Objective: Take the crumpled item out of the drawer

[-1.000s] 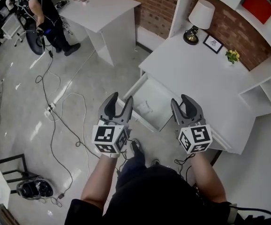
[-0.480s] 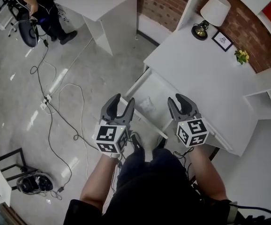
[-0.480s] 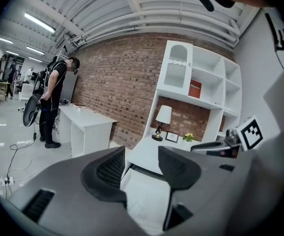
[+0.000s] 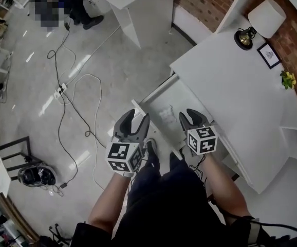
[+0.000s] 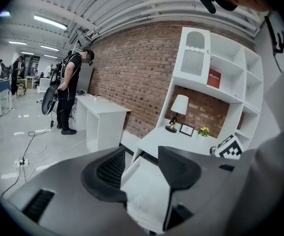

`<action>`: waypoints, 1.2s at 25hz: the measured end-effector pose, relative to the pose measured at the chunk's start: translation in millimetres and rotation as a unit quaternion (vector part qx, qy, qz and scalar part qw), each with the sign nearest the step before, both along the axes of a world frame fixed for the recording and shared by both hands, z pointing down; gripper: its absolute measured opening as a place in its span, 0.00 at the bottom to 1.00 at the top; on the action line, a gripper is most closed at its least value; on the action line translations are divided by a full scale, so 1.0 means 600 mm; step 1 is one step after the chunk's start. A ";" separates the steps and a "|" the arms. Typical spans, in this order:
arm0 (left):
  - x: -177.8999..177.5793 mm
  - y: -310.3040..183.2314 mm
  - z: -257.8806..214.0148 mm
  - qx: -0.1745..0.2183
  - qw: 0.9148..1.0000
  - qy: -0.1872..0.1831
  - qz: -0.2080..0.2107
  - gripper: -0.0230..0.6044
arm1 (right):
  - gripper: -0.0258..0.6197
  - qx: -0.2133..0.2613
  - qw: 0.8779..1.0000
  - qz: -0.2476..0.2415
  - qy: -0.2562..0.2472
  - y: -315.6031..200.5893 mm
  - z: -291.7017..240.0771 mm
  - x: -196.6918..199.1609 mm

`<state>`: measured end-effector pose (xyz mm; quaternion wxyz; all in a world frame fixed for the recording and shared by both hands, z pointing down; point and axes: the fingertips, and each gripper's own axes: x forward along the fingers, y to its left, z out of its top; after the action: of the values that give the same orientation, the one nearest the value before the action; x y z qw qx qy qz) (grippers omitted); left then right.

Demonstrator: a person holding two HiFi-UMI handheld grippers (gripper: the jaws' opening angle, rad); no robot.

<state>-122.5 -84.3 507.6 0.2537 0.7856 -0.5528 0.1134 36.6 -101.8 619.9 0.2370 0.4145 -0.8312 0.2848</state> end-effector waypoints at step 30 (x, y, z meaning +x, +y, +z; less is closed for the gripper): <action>-0.058 0.054 0.208 -0.119 0.990 0.006 -0.069 0.37 | 0.21 -0.198 0.968 -0.132 0.079 0.009 0.425 -0.051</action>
<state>-157.1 -52.0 632.5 0.3559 0.7104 -0.5868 0.1558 5.9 -96.2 875.1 0.4146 0.2666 -0.7845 0.3762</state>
